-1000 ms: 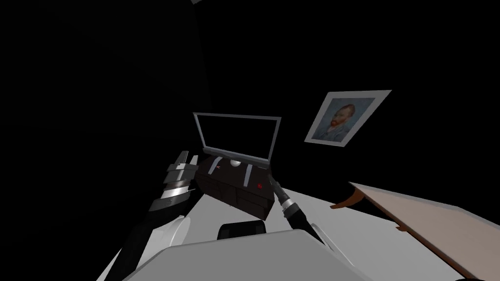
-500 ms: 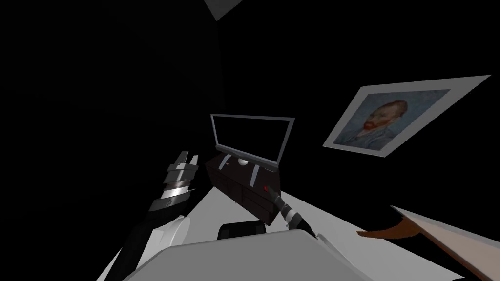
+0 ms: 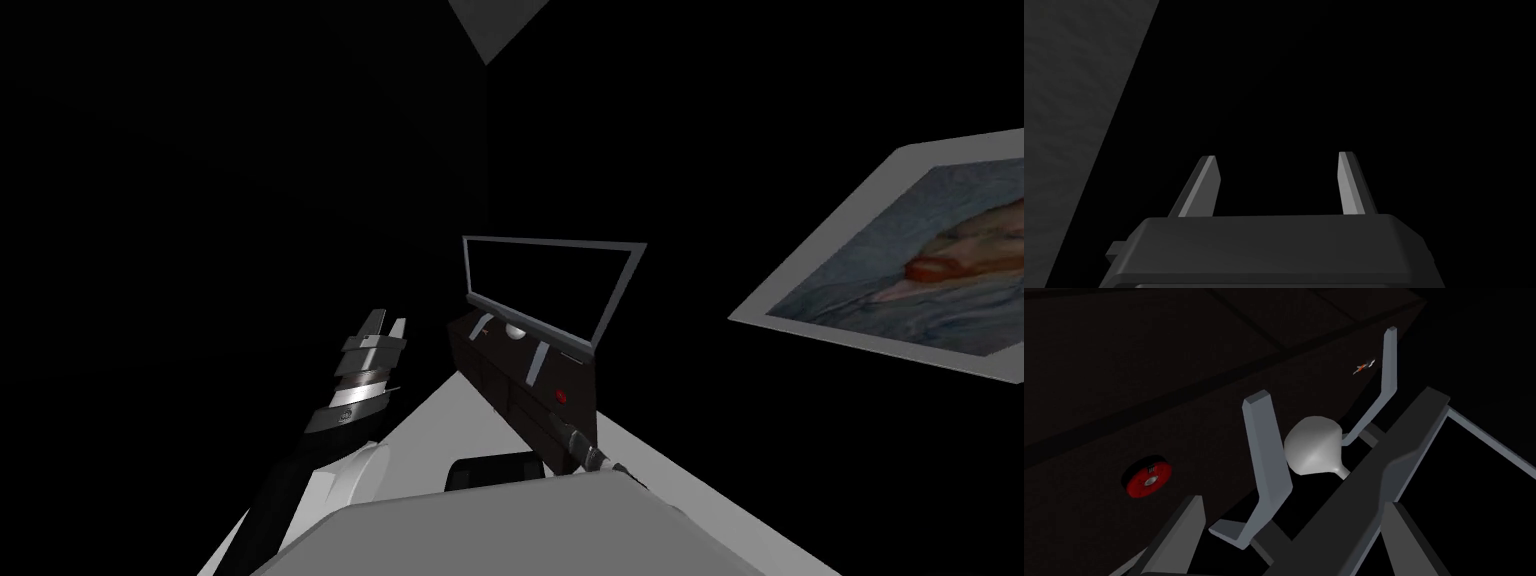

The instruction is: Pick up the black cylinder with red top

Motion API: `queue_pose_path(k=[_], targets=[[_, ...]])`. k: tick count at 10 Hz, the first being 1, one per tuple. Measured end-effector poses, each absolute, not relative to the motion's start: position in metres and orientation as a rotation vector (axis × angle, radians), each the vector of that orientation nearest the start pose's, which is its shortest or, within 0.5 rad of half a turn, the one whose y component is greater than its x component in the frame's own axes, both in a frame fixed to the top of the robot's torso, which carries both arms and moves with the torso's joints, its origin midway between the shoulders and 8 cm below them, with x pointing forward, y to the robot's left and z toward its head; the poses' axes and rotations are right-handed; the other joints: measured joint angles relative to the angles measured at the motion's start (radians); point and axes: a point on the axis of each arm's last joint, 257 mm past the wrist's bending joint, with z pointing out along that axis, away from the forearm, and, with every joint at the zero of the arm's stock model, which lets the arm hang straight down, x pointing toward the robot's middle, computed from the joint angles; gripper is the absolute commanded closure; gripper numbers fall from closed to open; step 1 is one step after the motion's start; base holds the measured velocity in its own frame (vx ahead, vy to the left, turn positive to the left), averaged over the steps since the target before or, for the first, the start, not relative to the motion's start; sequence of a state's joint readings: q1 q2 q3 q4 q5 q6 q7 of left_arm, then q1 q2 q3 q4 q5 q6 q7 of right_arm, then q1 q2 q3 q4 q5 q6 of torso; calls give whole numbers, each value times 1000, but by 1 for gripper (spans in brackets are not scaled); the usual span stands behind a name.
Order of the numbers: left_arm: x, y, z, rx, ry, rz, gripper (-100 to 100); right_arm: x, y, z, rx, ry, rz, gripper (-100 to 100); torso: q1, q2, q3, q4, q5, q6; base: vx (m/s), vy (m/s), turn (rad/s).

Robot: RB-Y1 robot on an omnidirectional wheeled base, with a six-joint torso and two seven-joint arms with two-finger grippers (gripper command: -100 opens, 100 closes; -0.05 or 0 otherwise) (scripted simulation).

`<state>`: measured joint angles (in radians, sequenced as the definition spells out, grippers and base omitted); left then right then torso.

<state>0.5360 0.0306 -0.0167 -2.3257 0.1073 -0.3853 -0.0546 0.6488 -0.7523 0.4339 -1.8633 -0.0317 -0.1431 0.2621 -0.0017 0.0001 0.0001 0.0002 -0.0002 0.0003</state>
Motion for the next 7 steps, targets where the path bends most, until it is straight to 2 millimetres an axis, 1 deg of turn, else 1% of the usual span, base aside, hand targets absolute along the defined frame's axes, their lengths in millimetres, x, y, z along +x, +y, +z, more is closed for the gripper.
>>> queue_pose_path(k=[1, 2, 3, 4, 5, 6, 7], targets=[[351, 287, 10, -765, 662, -1305, 0, 246, -237, -396, 565, 2130, 831, -100, 0, 0, 0, 0, 0, 1, -3, 1, 399], [351, 287, 10, -765, 662, -1305, 0, 228, -241, -409, 549, 2189, 800, -100, 0, 0, 0, 0, 0, 0, 4, -11, 440], [351, 287, 10, -765, 662, -1305, 0, 215, -249, -426, 530, 2260, 759, -100, -1, -1, -1, 0, 0, 0, -1, -15, 301], [351, 287, 10, -765, 662, -1305, 0, 203, -256, -438, 516, 2305, 726, -100, -1, -1, -1, 0, 0, 1, 1, -13, 432], [351, 287, 10, -765, 662, -1305, 0, 186, -261, -448, 497, 2358, 693, -100, -1, -1, -1, 0, 0, 0, 1, -16, 233], [351, 287, 10, -765, 662, -1305, 0, 180, -269, -454, 479, 2392, 666, -100, -1, -1, -1, 0, 0, 1, -1, -9, 351], [351, 287, 10, -765, 662, -1305, 0, 167, -279, -463, 462, 2442, 630, -100, -1, -1, -1, 0, 0, 0, -2, -25, 401]])
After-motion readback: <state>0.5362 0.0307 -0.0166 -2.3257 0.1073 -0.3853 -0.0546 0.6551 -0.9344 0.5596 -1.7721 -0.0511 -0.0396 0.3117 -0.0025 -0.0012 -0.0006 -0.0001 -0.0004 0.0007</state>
